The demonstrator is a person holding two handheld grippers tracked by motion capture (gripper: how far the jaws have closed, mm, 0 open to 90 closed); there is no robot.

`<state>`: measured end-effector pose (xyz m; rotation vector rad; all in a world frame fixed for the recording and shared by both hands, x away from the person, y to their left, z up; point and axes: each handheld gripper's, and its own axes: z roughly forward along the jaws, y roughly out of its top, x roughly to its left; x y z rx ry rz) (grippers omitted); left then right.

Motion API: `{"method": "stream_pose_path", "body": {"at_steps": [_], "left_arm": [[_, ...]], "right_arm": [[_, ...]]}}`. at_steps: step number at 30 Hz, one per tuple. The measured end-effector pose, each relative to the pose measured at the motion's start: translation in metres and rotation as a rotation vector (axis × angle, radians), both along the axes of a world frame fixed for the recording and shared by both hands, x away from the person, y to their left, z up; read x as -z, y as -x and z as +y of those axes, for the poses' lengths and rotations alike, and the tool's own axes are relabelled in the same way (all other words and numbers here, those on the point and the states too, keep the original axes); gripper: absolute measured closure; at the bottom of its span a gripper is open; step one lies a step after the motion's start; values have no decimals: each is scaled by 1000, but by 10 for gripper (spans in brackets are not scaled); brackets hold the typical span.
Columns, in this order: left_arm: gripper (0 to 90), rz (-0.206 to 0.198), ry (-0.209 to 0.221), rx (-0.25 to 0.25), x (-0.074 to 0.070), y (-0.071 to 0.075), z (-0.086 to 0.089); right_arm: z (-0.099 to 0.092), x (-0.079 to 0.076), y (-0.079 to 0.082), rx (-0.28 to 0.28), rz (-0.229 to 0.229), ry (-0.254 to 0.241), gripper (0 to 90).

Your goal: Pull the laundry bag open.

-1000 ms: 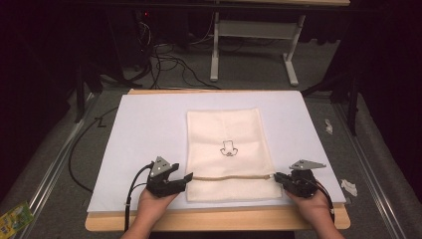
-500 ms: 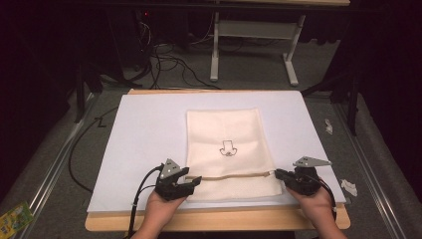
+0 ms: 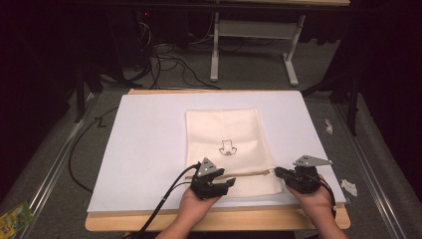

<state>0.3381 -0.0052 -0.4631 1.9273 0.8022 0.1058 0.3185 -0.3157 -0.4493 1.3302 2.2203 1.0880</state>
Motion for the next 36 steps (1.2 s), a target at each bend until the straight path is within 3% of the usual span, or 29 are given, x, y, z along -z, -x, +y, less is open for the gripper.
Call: {"method": "stream_pose_path", "body": {"at_steps": [2, 3, 4, 7, 14, 20, 27, 32, 36], "left_arm": [[510, -11, 17, 23, -3, 0, -21], [514, -11, 17, 23, -3, 0, -21], [517, -19, 3, 42, -4, 0, -34], [531, -16, -6, 55, -2, -1, -46], [626, 37, -17, 86, 4, -9, -79], [687, 70, -3, 72, 8, -13, -91], [763, 33, -14, 28, 8, -9, -107], [859, 10, -22, 33, 7, -9, -108], [871, 4, -31, 32, 5, -8, -107]], "right_arm": [[0, 0, 1, -9, 2, 3, 856], [0, 0, 1, -9, 2, 3, 856], [0, -2, 1, -14, -10, 0, 858], [1, -3, 2, -7, -15, -7, 860], [0, -3, 2, -9, -23, -15, 860], [0, -3, 2, -14, -34, -20, 859], [2, -4, 3, -18, -44, -20, 860], [2, -5, 3, -18, -51, -21, 859], [3, -5, 4, -17, -57, -20, 859]]}}
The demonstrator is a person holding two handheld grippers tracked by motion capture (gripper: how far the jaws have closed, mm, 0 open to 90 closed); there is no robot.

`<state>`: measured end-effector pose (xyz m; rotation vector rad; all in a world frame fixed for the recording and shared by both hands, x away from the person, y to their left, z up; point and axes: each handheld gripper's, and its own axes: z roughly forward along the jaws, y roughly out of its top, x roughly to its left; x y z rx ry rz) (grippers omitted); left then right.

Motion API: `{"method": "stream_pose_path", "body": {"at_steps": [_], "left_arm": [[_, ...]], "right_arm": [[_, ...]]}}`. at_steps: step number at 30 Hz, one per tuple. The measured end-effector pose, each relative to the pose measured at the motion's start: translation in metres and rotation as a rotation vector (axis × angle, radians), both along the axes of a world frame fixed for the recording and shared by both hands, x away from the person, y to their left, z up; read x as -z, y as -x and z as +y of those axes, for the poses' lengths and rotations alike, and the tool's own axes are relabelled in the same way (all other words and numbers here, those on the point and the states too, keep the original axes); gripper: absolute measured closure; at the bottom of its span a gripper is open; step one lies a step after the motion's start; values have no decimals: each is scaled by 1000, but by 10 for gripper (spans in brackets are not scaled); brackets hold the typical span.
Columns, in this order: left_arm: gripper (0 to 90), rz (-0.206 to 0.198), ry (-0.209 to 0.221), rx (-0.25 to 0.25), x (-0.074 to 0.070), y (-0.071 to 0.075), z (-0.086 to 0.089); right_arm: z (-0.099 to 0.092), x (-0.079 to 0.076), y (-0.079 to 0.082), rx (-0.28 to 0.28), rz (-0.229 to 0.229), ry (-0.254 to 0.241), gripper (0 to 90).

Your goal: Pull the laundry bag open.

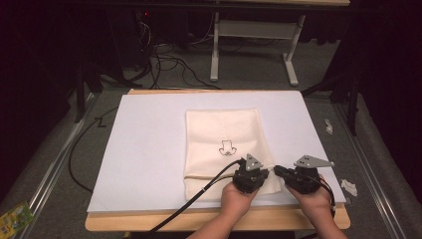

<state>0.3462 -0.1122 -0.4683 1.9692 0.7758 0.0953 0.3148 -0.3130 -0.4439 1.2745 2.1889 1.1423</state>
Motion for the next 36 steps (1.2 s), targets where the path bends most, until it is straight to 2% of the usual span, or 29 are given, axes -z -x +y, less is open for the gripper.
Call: {"method": "stream_pose_path", "body": {"at_steps": [2, 5, 10, 21, 23, 25, 28, 29, 30, 33, 34, 35, 36], "left_arm": [[872, 7, -12, 2, 0, -1, 2], [873, 8, -9, 2, 0, -1, 3], [874, 16, -2, -1, -1, -1, 6], [876, 4, -19, 13, -2, -1, 11], [876, 2, -29, 7, -1, -2, 14], [876, 21, -26, -8, 1, -3, 17], [876, 36, -34, -44, 4, -7, 33], [876, 36, -34, -44, 4, -7, 33], [876, 42, -37, -61, 5, -8, 44], [876, 46, -46, -66, 5, -8, 55], [876, 47, -59, -80, 5, -9, 66], [876, 47, -59, -80, 5, -9, 66], [876, 49, -70, -89, 6, -8, 78]], "right_arm": [[1, 0, 0, -1, -1, 0, 859], [1, 1, -1, 2, 7, -1, 860], [1, -1, -1, 7, -4, 7, 860], [4, -1, -1, -7, 0, 5, 862], [3, -1, 0, 5, 2, 6, 863], [1, -1, -1, 16, -2, 11, 863], [-6, -2, -1, 46, -8, 1, 863], [-6, -2, -1, 46, -8, 1, 863], [-12, -2, -2, 59, -10, -9, 864], [-15, -2, -2, 70, -8, -13, 863], [-16, -2, -3, 79, -5, -17, 863], [-16, -2, -3, 79, -5, -17, 863], [-16, -1, -3, 77, -9, -10, 863]]}}
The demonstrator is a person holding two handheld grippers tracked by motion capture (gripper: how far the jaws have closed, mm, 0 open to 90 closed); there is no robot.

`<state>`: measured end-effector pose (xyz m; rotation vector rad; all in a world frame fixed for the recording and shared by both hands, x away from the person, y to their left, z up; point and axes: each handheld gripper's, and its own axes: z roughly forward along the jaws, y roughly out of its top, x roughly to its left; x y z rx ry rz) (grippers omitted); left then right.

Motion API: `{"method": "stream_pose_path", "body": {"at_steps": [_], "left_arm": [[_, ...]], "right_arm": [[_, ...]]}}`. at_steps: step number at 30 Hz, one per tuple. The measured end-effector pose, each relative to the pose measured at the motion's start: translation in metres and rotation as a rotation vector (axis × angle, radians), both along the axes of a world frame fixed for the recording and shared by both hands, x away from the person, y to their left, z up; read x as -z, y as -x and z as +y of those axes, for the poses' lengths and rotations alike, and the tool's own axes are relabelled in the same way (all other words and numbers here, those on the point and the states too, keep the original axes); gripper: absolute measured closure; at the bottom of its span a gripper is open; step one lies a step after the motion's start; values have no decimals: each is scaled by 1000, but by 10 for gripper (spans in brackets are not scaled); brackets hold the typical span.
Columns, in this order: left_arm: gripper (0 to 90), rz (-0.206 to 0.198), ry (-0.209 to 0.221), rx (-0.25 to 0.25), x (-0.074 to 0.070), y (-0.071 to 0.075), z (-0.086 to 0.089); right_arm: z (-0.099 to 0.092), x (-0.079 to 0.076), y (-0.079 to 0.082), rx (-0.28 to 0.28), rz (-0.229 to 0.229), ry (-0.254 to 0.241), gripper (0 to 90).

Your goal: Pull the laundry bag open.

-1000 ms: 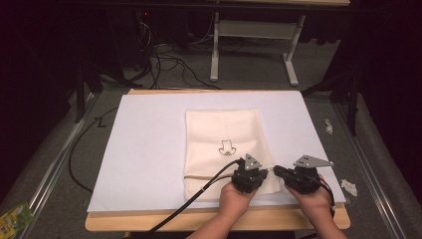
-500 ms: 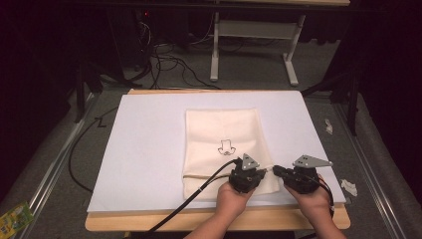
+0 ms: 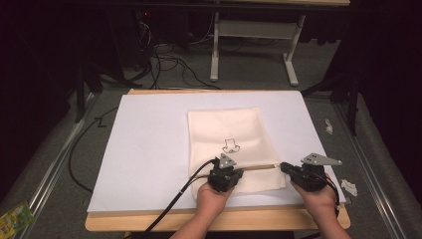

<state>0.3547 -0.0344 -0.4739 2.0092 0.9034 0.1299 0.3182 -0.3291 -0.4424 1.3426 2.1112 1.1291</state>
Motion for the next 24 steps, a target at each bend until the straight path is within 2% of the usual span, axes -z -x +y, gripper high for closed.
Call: {"method": "stream_pose_path", "body": {"at_steps": [1, 2, 3, 4, 6, 7, 8, 9, 10, 11, 12, 15, 16, 17, 19, 20, 21, 23, 24], "left_arm": [[876, 0, 0, 0, 0, 0, 0], [876, 0, -14, -8, 0, 1, 12], [876, 0, -14, -8, 0, 1, 12], [876, -4, -35, -15, 0, 1, 25], [875, -5, -70, -20, 0, 1, 40], [875, -5, -70, -20, 0, 1, 40], [875, 2, -75, -29, 0, 1, 49], [876, 16, -79, -47, -2, -1, 68], [875, 16, -82, -54, -3, -1, 77], [875, 16, -82, -54, -3, -1, 77], [875, 3, -113, -51, -6, -1, 91], [875, -22, -160, -67, -8, -1, 112], [875, -18, -156, -82, -7, -2, 121], [876, -18, -156, -82, -7, -2, 121], [875, 1, -120, -114, -2, -4, 137], [875, 10, -93, -116, 1, -5, 142], [875, 9, -87, -121, 1, -5, 145], [874, 25, -77, -114, -1, -7, 145], [873, 19, -78, -112, -1, -7, 146]], "right_arm": [[0, 0, 0, 0, 0, 0, 863], [0, 1, 0, 4, 11, -1, 863], [0, 1, 0, 4, 11, -1, 863], [-1, 2, 0, 6, 9, 3, 863], [-2, 2, 0, 17, 15, 1, 863], [-2, 2, 0, 17, 15, 1, 863], [-3, 2, 0, 20, 15, 3, 863], [-6, 3, 0, 25, 19, -4, 863], [-7, 3, -1, 24, 16, -3, 863], [-7, 3, -1, 24, 16, -3, 863], [-9, 4, -1, 29, 23, -9, 862], [-8, 5, 0, 36, 31, -6, 863], [-8, 5, 0, 38, 33, -2, 863], [-8, 5, 0, 38, 33, -2, 863], [-9, 6, 0, 40, 35, -3, 863], [-11, 7, 1, 36, 51, -27, 862], [-10, 8, 1, 30, 51, -31, 862], [-4, 7, 3, 41, 47, 5, 861], [-4, 7, 3, 41, 49, 6, 860]]}}
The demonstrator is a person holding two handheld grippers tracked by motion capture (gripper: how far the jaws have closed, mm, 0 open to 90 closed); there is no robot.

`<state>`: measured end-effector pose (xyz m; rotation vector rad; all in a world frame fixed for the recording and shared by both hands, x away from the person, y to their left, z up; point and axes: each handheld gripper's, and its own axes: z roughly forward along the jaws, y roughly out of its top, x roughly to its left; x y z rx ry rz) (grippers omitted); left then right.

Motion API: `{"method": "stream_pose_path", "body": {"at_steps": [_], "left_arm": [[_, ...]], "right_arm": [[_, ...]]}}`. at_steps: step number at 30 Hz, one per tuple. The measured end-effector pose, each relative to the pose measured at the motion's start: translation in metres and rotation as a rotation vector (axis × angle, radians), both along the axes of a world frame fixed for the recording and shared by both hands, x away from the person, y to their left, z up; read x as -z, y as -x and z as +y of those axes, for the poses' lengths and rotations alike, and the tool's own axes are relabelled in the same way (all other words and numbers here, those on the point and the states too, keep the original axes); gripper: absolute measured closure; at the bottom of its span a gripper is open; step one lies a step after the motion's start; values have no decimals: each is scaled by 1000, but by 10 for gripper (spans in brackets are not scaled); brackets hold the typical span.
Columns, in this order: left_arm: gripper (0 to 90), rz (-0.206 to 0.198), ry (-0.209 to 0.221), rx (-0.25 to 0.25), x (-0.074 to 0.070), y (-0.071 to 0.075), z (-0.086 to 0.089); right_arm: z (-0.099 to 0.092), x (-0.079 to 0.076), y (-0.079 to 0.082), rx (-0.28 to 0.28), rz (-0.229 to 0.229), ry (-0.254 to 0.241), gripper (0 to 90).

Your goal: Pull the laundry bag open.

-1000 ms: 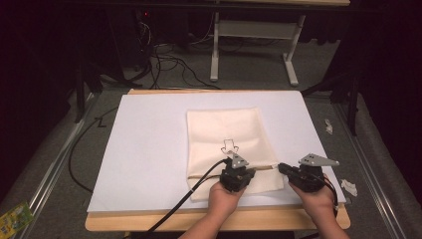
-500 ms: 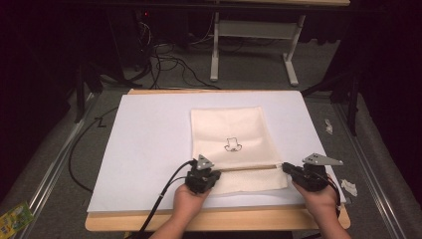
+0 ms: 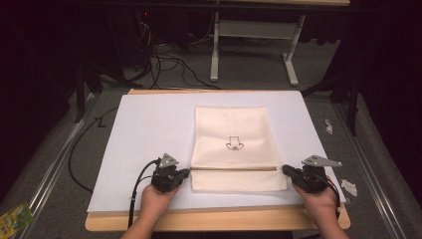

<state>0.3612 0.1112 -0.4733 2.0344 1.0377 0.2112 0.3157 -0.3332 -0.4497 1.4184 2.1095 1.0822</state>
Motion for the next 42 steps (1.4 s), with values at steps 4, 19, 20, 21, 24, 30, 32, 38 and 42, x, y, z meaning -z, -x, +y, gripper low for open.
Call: {"method": "stream_pose_path", "body": {"at_steps": [4, 19, 20, 21, 24, 30, 32, 38, 42], "left_arm": [[866, 0, -26, 31, 2, 3, 0], [332, -229, -110, -30, -14, 7, 24], [332, -250, -135, -34, -16, 7, 28], [299, -259, -145, -40, -18, 7, 34], [227, -283, -185, -79, -24, 9, 63], [159, -228, -92, -157, -19, 12, 100], [158, -231, -71, -167, -19, 11, 101], [155, -249, -101, -127, -20, 14, 91], [155, -249, -102, -134, -20, 15, 93]], "right_arm": [[-1, 3, 1, -10, 8, -5, 846], [-13, -2, 0, 5, -91, -10, 269], [-13, -2, 0, 5, -91, -10, 269], [-17, -3, 0, 20, -98, -2, 233], [-38, -9, 1, 105, -137, -1, 166], [-59, -12, 6, 174, -170, -24, 159], [-59, -11, 4, 172, -164, -24, 160], [-51, -9, 2, 152, -160, -7, 166], [-51, -9, 2, 154, -158, -8, 168]]}}
